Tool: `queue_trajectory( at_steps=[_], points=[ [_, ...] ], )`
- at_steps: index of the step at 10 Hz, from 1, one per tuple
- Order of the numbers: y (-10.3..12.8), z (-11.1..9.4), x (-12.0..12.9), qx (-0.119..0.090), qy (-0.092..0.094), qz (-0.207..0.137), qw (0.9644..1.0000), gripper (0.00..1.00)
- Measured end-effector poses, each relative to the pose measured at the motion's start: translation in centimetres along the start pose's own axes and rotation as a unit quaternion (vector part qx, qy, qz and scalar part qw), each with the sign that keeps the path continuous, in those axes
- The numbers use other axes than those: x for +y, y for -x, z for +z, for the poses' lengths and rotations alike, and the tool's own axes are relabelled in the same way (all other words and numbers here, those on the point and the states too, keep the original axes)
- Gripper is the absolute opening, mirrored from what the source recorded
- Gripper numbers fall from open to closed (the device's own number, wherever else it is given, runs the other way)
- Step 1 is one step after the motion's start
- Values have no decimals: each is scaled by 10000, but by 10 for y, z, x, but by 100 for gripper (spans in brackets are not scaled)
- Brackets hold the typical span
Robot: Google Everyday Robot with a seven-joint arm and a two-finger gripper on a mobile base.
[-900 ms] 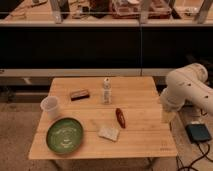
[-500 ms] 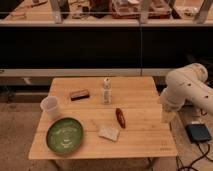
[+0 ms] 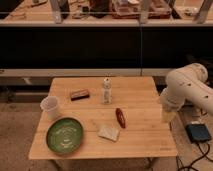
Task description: Place the pepper on the white sponge
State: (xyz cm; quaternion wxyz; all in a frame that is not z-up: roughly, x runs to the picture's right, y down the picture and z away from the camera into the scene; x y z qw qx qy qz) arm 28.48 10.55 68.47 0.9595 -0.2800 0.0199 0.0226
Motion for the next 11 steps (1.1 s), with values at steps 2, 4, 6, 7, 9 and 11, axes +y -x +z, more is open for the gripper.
queue_trajectory(
  at_steps=[2,4,6,7,9,11],
  points=[
    [0,0,0,0,-1,0,10000,65],
    [0,0,0,1,-1,-1,10000,65],
    [0,0,0,1,-1,0,10000,65],
    [0,0,0,1,-1,0,10000,65],
    [0,0,0,2,-8,-11,10000,65],
    [2,-2,-4,30,-98,-175,9998,65]
  ],
)
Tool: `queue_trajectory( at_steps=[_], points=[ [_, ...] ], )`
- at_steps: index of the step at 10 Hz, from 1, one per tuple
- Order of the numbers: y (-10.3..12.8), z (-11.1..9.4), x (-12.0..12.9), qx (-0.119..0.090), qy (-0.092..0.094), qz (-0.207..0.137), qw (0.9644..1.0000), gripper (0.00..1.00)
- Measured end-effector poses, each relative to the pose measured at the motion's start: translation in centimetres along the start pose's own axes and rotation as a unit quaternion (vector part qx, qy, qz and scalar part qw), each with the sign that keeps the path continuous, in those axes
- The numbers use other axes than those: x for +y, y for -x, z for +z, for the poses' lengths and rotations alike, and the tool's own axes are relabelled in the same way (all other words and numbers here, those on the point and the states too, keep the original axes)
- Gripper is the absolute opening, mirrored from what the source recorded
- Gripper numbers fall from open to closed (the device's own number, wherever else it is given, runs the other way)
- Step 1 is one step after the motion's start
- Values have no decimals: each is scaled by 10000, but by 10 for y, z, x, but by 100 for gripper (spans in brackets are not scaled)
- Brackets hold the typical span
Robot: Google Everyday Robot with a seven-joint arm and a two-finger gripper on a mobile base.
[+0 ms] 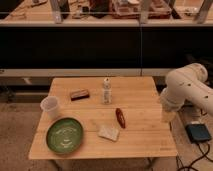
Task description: Place the pepper on the white sponge
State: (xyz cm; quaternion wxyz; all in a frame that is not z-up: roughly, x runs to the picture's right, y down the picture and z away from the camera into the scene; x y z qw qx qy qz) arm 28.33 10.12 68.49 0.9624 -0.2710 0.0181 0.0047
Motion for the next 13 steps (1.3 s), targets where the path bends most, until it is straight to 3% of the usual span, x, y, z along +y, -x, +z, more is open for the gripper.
queue_trajectory(
  at_steps=[1,3,4,6,8,9,10,11,13],
  points=[
    [4,-2,-5,21,-135,-286,9995,65],
    [24,-9,-17,-50,-531,-1246,9908,65],
    [34,-12,-18,-121,-676,-1757,9820,65],
    [54,-15,-10,-303,-748,-2713,9591,65],
    [63,-17,-6,-387,-786,-3181,9440,65],
    [65,-17,-5,-404,-800,-3294,9399,65],
    [66,-17,-5,-405,-817,-3321,9388,65],
    [69,-17,-8,-403,-914,-3395,9353,65],
    [86,-18,-25,-380,-1399,-3926,9082,65]
  ],
)
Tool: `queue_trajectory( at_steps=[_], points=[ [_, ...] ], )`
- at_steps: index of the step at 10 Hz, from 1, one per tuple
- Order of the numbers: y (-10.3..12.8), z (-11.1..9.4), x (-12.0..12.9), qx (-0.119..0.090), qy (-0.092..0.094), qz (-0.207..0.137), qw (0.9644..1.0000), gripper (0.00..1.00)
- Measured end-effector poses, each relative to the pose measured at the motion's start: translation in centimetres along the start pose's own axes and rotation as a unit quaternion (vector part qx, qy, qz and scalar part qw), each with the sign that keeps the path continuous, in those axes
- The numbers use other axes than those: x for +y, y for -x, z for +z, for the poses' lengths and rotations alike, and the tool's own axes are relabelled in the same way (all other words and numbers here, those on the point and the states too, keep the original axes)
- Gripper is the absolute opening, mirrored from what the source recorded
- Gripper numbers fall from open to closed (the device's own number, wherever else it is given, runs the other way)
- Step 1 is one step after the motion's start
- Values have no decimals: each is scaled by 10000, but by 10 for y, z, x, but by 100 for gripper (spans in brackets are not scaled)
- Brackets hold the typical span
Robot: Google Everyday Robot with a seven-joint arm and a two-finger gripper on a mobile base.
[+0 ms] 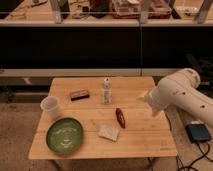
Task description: Place the pepper on the white sponge
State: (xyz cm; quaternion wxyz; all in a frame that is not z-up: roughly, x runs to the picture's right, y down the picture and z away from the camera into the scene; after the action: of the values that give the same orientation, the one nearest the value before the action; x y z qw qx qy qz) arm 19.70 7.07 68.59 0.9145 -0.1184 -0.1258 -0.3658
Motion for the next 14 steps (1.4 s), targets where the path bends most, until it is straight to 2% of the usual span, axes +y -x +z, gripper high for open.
queue_trajectory(
  at_steps=[1,2,3,4,5,8,9,10,12,13,14],
  points=[
    [7,5,-20,41,-247,-506,9984,65],
    [18,11,-39,47,-449,-986,9941,65],
    [30,20,-52,51,-539,-1498,9872,65],
    [40,29,-59,51,-546,-1890,9804,65],
    [45,33,-62,59,-554,-2104,9760,65],
    [46,34,-61,52,-549,-2136,9754,65],
    [50,43,-59,-3,-489,-2286,9723,65],
    [57,57,-56,-69,-412,-2530,9666,65],
    [68,98,-53,-166,-158,-3352,9419,65],
    [70,120,-53,-168,-1,-3766,9262,65],
    [68,133,-53,-164,100,-3956,9182,65]
  ],
)
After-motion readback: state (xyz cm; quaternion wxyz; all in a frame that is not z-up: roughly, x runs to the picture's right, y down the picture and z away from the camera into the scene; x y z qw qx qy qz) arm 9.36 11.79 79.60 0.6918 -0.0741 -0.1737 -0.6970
